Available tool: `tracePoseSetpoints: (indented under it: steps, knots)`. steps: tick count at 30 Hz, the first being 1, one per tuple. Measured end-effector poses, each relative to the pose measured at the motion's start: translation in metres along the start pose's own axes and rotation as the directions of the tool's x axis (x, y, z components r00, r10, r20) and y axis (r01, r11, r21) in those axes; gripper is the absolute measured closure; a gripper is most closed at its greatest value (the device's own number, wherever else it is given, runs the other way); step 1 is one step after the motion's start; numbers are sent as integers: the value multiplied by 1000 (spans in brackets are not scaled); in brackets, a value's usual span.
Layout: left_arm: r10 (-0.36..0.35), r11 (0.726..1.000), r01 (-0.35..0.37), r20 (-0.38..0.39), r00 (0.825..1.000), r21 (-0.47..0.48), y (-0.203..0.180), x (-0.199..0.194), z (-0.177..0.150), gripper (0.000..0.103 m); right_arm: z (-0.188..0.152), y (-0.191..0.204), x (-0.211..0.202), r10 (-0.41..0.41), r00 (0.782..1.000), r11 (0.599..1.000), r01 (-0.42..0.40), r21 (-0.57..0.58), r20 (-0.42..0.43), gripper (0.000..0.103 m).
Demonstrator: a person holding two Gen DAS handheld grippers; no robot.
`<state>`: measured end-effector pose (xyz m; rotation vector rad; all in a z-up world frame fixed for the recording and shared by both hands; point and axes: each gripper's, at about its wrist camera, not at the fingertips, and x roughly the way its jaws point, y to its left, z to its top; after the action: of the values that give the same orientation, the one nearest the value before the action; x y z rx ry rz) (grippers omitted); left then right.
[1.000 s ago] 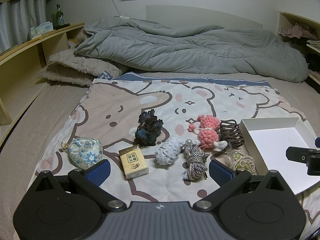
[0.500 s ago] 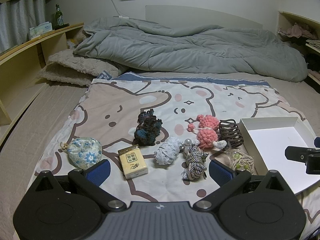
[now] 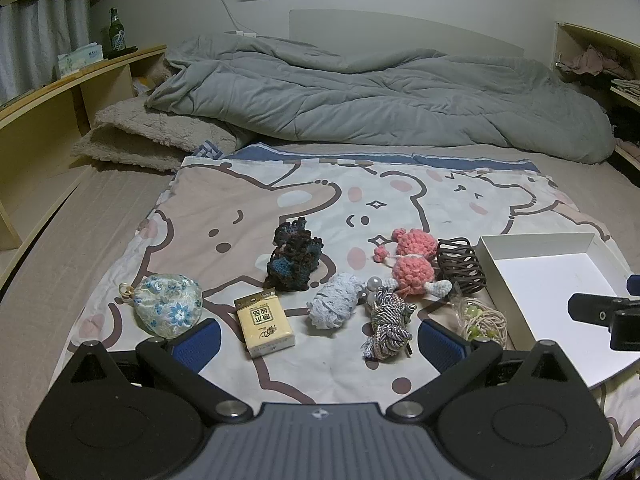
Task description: Organize objects
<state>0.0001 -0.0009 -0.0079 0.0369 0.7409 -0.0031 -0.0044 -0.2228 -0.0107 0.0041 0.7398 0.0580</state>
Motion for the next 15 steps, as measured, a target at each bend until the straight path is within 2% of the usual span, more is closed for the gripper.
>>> tracePoseSetpoints:
  steps: [15]
  knots:
    - [-4, 1000, 4, -1, 1000, 3, -1, 0, 1, 0, 0, 0, 0, 0, 1000, 1000, 0, 0, -2, 0]
